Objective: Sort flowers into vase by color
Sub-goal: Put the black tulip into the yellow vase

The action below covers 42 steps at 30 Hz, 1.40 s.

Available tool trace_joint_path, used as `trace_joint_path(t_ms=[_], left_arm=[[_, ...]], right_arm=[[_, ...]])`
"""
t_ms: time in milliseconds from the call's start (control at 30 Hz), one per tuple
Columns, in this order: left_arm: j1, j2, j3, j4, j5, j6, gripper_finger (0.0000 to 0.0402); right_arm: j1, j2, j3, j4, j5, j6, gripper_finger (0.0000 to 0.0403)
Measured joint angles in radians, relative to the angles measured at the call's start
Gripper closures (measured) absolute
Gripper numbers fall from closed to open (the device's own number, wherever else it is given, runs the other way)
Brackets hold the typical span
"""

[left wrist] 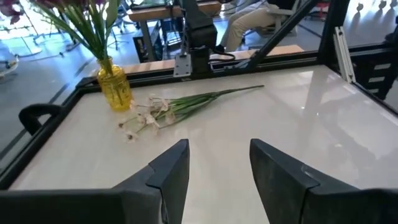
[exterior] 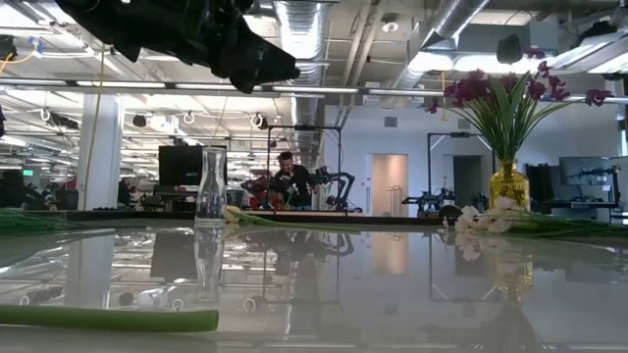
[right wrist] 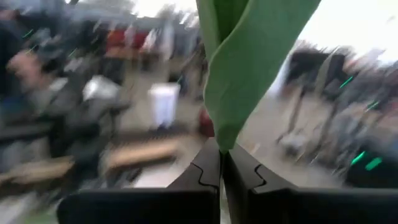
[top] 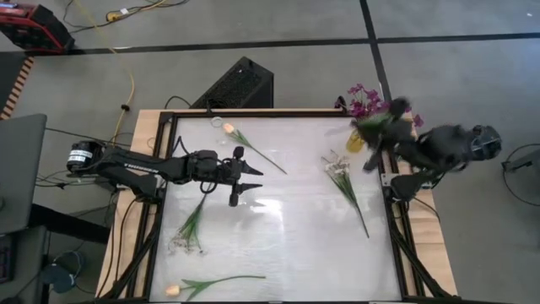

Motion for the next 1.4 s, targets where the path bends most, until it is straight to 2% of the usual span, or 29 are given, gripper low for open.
trace_joint_path(t_ms=[67, 167, 400, 467, 633, 733, 800, 900, 1100, 1267, 1400], left_arm=[[0.004, 0.000, 0.000, 0.000, 0.000, -0.016, 0.0243], [0.004, 0.000, 0.000, -0.001, 0.001, -0.033, 0.0243], [0.004, 0.000, 0.000, -0.008, 0.014, -0.050, 0.0243], [0.004, 0.000, 0.000, -0.005, 0.014, -0.055, 0.0243], [0.004, 0.000, 0.000, -0.002, 0.014, -0.068, 0.0243], [0.004, 0.000, 0.000, -0.003, 0.014, -0.103, 0.0243], [0.004, 0.000, 0.000, -0.011, 0.014, -0.126, 0.0243], [0.004, 0.000, -0.002, -0.016, 0.014, -0.144, 0.0243], [0.003, 0.000, -0.002, 0.007, 0.013, -0.158, 0.0243], [0.003, 0.000, -0.002, 0.023, 0.013, -0.168, 0.0243], [0.002, 0.000, -0.002, 0.025, 0.013, -0.206, 0.0243]], right_arm=[[-0.059, -0.003, 0.026, 0.115, 0.017, -0.155, 0.0374], [-0.182, -0.003, 0.084, 0.146, 0.094, -0.276, 0.0375], [-0.560, -0.008, 0.167, 0.004, 0.065, -0.180, 0.0376], [-0.686, -0.002, 0.180, -0.061, 0.000, -0.133, 0.0376], [-1.030, 0.068, 0.218, -0.273, -0.277, 0.038, 0.0376], [-1.247, 0.123, 0.233, -0.311, -0.426, 0.067, 0.0376], [-1.347, 0.137, 0.239, -0.300, -0.448, 0.050, 0.0376], [-1.389, 0.133, 0.245, -0.280, -0.450, 0.049, 0.0376], [-1.309, 0.130, 0.241, -0.380, -0.451, 0.103, 0.0376], [-1.278, 0.148, 0.241, -0.457, -0.331, 0.172, 0.0376], [-1.278, 0.164, 0.240, -0.536, -0.305, 0.205, 0.0376]])
